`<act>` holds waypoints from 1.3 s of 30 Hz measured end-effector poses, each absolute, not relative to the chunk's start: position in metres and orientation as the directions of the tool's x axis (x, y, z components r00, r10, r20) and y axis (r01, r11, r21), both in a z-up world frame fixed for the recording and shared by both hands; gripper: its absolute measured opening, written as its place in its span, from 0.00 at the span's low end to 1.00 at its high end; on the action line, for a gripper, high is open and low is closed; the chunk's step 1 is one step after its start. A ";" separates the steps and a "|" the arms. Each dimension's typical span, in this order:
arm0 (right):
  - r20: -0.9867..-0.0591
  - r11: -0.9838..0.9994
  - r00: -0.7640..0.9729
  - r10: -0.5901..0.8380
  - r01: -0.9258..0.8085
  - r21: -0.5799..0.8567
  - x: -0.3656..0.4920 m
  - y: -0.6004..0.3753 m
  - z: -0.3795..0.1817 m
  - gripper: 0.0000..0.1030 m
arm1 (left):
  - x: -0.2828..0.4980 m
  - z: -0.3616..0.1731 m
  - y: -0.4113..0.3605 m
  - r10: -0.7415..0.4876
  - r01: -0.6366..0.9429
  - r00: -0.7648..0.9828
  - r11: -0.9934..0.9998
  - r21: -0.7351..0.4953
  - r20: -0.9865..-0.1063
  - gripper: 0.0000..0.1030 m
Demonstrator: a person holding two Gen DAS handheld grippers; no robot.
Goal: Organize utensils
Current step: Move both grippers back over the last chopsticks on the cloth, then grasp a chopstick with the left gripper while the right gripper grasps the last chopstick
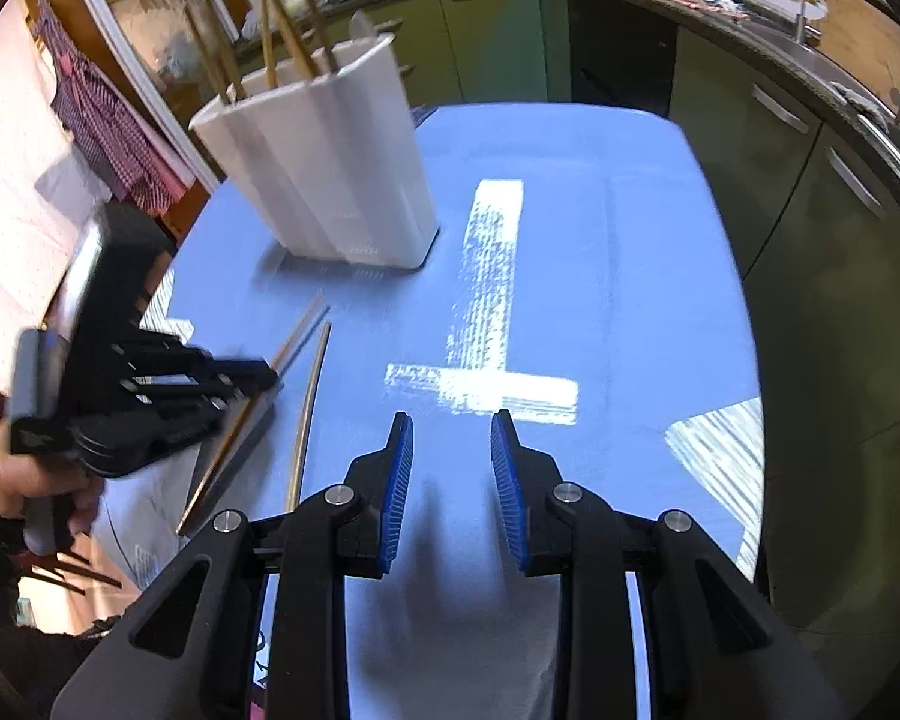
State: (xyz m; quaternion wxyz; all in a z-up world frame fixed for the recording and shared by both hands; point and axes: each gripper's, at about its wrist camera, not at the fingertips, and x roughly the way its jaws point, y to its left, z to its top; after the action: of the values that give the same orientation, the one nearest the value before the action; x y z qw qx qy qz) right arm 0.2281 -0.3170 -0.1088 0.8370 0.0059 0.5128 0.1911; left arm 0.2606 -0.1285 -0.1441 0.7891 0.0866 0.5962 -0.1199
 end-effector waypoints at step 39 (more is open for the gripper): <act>-0.985 0.889 0.129 0.113 -0.455 0.042 0.285 -0.149 -0.183 0.12 | 0.178 -0.027 -0.031 -0.189 0.266 0.553 0.963 -0.043 -0.811 0.06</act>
State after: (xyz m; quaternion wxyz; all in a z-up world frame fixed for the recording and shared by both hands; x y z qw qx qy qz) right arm 0.2847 -0.1490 -0.1829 0.7389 -0.1356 0.6314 0.1923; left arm 0.1775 -0.0313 -0.0267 0.8803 0.0422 0.4546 -0.1291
